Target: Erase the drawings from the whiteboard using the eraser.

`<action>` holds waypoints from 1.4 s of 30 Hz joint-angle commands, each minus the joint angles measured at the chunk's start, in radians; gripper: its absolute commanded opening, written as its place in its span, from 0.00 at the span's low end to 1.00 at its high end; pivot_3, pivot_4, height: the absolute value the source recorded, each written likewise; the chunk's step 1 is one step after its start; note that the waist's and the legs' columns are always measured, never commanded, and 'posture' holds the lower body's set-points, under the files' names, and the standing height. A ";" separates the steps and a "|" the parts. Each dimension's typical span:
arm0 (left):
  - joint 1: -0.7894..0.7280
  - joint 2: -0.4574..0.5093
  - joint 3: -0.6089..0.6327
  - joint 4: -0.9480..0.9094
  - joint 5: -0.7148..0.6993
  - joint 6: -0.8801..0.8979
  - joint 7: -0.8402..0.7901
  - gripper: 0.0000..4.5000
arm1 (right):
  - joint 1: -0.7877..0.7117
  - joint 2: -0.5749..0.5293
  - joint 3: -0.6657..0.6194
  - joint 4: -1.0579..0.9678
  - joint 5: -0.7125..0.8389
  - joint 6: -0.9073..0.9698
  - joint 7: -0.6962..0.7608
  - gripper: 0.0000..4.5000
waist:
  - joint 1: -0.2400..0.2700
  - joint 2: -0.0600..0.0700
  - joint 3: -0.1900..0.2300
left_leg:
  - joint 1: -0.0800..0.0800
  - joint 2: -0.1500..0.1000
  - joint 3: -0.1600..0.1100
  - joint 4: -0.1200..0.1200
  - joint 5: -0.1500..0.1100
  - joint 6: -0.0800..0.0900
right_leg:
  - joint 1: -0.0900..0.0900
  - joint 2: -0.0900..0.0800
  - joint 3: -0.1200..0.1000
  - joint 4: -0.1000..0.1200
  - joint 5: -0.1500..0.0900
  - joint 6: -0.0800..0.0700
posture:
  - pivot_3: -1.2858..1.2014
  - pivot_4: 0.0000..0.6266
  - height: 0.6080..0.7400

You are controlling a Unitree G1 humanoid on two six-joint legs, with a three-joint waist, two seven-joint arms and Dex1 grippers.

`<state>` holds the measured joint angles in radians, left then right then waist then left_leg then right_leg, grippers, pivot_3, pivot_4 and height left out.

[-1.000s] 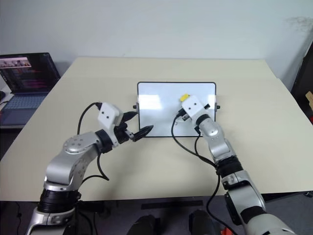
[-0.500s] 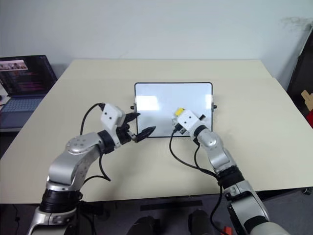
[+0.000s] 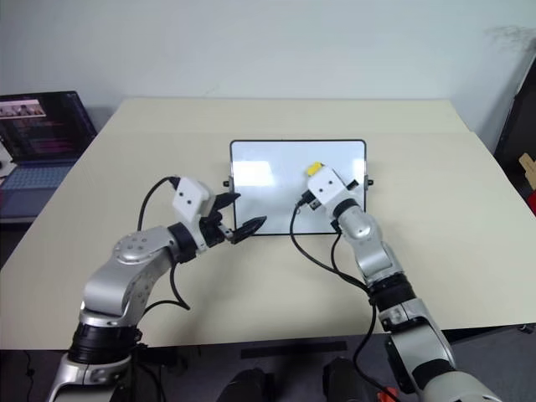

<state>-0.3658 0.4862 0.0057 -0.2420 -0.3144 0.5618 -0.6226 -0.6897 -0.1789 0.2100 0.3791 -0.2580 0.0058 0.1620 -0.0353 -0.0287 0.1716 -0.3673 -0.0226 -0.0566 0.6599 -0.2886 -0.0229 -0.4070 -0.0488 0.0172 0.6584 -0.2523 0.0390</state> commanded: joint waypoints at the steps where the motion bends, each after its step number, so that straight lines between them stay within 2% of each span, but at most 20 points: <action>1: -0.013 -0.001 0.006 -0.024 -0.008 -0.018 -0.002 1.00 | 0.002 0.001 0.026 0.002 -0.013 0.009 0.034 0.27 | 0.000 0.000 0.000 | -0.001 0.000 0.000 0.000 0.000 0.000 | -0.001 0.000 0.000 -0.001 0.000 0.000 | 0.52 0.24 1.00; 4: -0.009 0.000 0.007 -0.023 -0.007 -0.020 -0.002 1.00 | 0.039 -0.007 0.051 0.012 -0.019 0.038 0.076 0.27 | 0.000 0.000 0.000 | -0.002 -0.001 0.000 0.000 0.000 0.000 | -0.001 -0.001 0.000 -0.002 0.000 0.000 | 0.52 0.24 1.00; 12: -0.009 0.000 0.008 -0.020 -0.007 -0.022 -0.003 1.00 | 0.074 -0.009 0.026 0.008 -0.001 0.044 0.074 0.27 | 0.001 0.000 0.000 | 0.003 -0.001 0.000 0.002 -0.001 0.001 | 0.003 -0.001 0.000 0.002 0.000 0.000 | 0.52 0.24 1.00; 17: -0.006 0.000 0.010 -0.020 -0.008 -0.023 -0.003 1.00 | 0.057 0.020 -0.026 -0.049 0.083 0.004 0.082 0.27 | 0.001 0.000 0.000 | 0.003 -0.001 0.000 0.002 0.000 0.001 | 0.003 -0.001 0.000 0.004 0.000 0.000 | 0.52 0.24 1.00; 23: 0.022 0.004 0.037 -0.022 -0.010 -0.035 0.006 1.00 | 0.144 0.013 -0.120 -0.307 0.323 0.116 0.238 0.27 | 0.003 0.000 0.001 | 0.000 -0.001 -0.001 0.001 0.000 0.001 | 0.001 -0.001 0.000 0.001 0.000 0.001 | 0.52 0.24 1.00; 26: 0.055 0.002 0.066 -0.039 -0.026 -0.049 0.006 1.00 | 0.242 -0.057 -0.142 -0.492 0.427 0.233 0.341 0.27 | 0.005 0.001 0.001 | -0.003 -0.001 -0.001 0.000 -0.002 0.001 | 0.000 -0.002 -0.001 -0.002 -0.001 0.002 | 0.52 0.24 1.00; 31: 0.125 0.030 0.079 -0.053 -0.031 -0.046 -0.022 1.00 | 0.411 -0.202 -0.132 -0.721 0.511 0.365 0.458 0.27 | 0.008 0.001 0.001 | -0.008 -0.002 -0.006 0.001 -0.002 0.001 | -0.001 -0.004 -0.002 -0.008 -0.001 0.002 | 0.52 0.24 1.00; 37: 0.200 0.060 0.069 -0.028 -0.006 -0.070 -0.037 1.00 | 0.579 -0.348 -0.033 -0.782 0.354 0.250 0.492 0.27 | 0.007 0.002 0.001 | -0.009 -0.002 -0.007 0.001 -0.002 0.002 | -0.001 -0.004 -0.004 -0.009 -0.001 0.002 | 0.52 0.24 1.00; 39: 0.202 0.060 0.063 -0.023 -0.006 -0.075 -0.040 1.00 | 0.582 -0.361 0.003 -0.749 0.268 0.160 0.465 0.27 | 0.007 0.002 0.001 | -0.009 -0.002 -0.007 0.001 -0.002 0.002 | -0.001 -0.004 -0.003 -0.009 -0.001 0.003 | 0.52 0.24 1.00; 42: 0.184 0.055 0.052 -0.021 -0.006 -0.072 -0.043 1.00 | 0.520 -0.309 0.031 -0.679 0.189 0.079 0.389 0.27 | 0.006 0.001 0.001 | -0.008 -0.002 -0.006 0.002 -0.002 0.002 | 0.000 -0.003 -0.003 -0.009 -0.001 0.003 | 0.52 0.24 1.00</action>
<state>-0.1627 0.5364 0.0631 -0.2412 -0.3205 0.5119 -0.6622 -0.1312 -0.5087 0.2381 -0.3014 -0.0365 0.1441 0.5904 -0.0295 -0.0273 0.1729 -0.3752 -0.0247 -0.0627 0.6618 -0.2906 -0.0215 -0.4068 -0.0518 0.0138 0.6499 -0.2533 0.0419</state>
